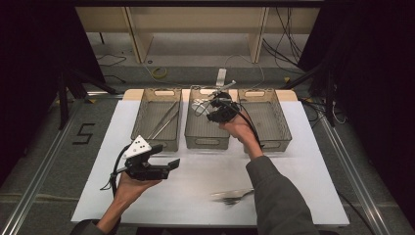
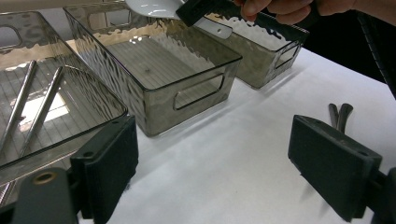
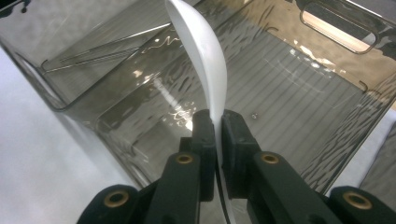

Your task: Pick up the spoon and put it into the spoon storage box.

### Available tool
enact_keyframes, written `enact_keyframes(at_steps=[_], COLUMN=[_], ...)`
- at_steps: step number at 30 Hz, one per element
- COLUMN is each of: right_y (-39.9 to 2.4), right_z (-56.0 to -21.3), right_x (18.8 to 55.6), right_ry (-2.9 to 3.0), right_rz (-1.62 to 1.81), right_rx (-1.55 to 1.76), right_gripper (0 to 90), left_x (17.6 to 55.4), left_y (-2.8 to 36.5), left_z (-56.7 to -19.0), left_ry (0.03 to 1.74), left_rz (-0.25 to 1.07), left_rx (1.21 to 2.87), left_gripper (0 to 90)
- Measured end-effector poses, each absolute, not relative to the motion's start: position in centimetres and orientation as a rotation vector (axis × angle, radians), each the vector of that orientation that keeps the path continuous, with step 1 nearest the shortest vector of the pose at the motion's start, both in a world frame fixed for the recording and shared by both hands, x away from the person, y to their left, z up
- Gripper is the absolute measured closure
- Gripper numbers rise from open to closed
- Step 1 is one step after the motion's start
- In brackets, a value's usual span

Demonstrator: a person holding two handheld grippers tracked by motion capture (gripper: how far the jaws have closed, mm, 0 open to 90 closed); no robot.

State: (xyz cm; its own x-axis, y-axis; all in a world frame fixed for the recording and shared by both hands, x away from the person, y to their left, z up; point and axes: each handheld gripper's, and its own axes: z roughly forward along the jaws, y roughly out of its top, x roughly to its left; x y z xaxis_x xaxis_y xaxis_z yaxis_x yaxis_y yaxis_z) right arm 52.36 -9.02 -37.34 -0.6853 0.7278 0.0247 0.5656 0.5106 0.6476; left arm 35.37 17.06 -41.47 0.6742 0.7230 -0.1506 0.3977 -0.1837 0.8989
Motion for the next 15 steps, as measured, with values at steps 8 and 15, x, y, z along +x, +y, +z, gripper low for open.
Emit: enact_keyframes(at_steps=[8,15], right_y=[-8.7,-8.3], right_z=[-37.8,-38.7], right_x=[53.3,53.8], right_ry=[2.504,2.512], right_rz=[0.913,0.876], right_rx=[1.113,1.154], right_gripper=[85.5,85.4], left_x=[35.4,35.4], left_y=[17.0,17.1], left_z=[-41.5,-41.5], left_ry=[0.894,0.894], left_rz=[0.377,0.379], left_rx=[1.806,1.805], left_gripper=[15.5,15.5])
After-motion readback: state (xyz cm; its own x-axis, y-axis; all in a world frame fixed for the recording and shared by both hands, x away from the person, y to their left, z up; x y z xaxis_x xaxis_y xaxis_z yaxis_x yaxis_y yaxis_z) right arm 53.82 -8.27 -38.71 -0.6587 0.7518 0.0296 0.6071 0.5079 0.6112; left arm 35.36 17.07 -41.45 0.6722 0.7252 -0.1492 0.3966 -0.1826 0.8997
